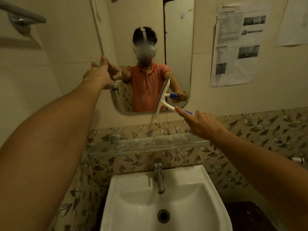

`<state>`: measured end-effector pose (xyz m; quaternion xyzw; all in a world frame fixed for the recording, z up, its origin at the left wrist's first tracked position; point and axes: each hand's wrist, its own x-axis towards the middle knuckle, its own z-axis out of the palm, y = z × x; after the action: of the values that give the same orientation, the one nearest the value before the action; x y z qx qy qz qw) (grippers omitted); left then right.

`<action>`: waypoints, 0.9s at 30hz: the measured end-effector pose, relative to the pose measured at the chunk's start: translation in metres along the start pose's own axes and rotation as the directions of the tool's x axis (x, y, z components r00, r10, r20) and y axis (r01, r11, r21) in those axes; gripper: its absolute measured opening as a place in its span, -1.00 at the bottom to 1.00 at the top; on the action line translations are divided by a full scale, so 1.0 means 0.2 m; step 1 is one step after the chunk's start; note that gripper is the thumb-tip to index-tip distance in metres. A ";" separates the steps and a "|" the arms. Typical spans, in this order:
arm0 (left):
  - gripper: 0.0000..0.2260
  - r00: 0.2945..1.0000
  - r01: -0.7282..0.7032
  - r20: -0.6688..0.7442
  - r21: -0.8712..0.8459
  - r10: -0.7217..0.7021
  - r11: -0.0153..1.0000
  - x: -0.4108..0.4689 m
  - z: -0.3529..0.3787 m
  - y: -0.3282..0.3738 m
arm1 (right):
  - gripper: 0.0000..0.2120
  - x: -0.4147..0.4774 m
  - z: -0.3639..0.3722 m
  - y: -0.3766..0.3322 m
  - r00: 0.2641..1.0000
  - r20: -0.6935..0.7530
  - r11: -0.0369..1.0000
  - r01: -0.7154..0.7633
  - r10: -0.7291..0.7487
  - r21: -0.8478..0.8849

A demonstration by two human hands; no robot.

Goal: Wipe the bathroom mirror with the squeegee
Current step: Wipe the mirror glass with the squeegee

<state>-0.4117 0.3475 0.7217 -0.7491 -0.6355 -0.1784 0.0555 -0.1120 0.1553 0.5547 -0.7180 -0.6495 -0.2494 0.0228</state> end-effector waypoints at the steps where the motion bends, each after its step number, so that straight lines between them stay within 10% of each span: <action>1: -0.09 1.000 -0.003 0.002 -0.003 0.003 1.000 0.00 0.00 0.00 | -0.25 0.00 0.00 0.00 1.000 -0.002 1.000 -0.005 0.005 0.001; 12: -0.06 1.000 0.008 0.009 -0.022 -0.008 1.000 0.00 -0.01 -0.01 | -0.29 0.08 -0.12 -0.11 0.979 -0.178 0.994 0.108 -0.101 0.029; 27: -0.06 0.998 0.067 -0.015 -0.002 -0.067 0.998 0.04 0.04 0.03 | -0.22 0.16 0.12 -0.03 0.997 -0.064 0.996 0.050 -0.046 0.074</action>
<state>-0.4034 0.3567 0.7180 -0.7260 -0.6598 -0.1864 0.0538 -0.1082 0.1939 0.5439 -0.6927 -0.6745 -0.2473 0.0641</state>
